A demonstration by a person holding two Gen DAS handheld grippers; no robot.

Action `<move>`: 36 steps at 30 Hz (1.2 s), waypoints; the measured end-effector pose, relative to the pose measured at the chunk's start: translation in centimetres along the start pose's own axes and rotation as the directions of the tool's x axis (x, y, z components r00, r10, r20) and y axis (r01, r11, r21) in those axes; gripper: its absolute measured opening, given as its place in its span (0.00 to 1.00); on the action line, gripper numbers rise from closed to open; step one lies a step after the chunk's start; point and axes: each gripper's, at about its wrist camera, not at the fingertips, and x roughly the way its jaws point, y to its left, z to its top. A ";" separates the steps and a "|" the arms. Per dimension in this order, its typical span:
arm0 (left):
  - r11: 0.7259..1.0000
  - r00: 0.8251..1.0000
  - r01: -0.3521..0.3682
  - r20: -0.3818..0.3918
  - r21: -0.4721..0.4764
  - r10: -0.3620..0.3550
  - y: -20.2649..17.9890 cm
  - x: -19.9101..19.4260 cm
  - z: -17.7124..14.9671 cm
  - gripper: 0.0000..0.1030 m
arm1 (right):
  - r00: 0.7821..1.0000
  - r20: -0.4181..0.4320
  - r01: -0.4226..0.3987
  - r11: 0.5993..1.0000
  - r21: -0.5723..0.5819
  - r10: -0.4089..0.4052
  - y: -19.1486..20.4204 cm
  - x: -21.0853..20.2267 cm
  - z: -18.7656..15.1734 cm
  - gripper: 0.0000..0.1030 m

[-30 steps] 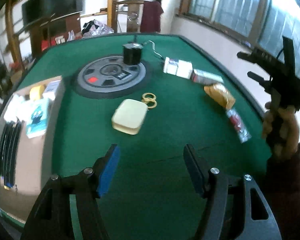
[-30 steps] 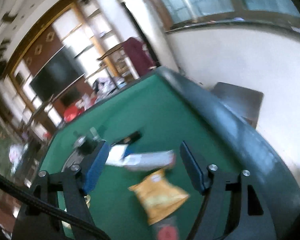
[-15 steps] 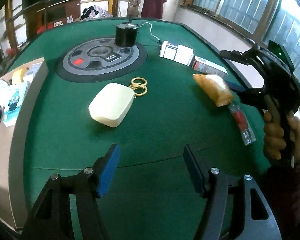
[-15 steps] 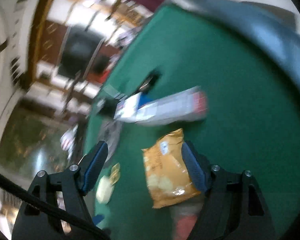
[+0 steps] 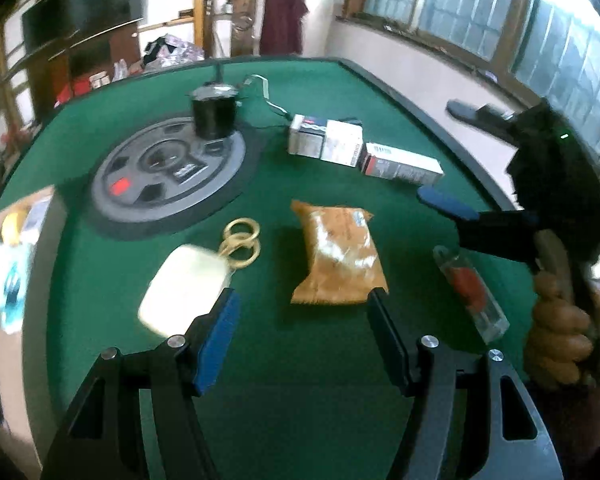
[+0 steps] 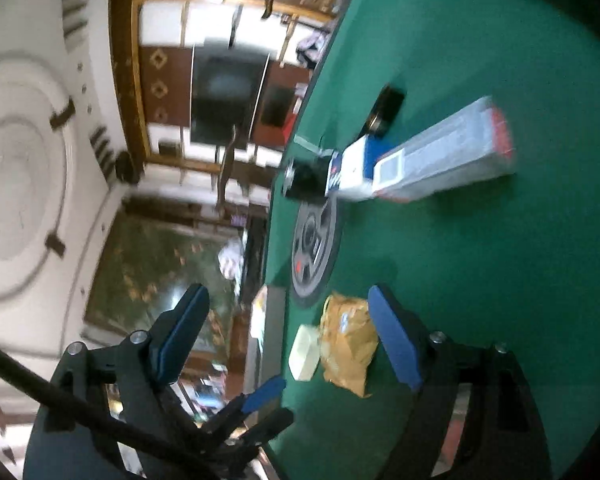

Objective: Organize objects
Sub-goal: 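Grasp the yellow cracker bag with the left tool while right grasps the red candle pack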

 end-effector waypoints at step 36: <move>0.975 0.964 0.129 0.254 -0.183 -0.080 9.1 -11.3 -6.1 0.38 | 0.624 0.225 0.765 0.527 -0.370 -0.748 7.1 -0.5 -5.7 0.80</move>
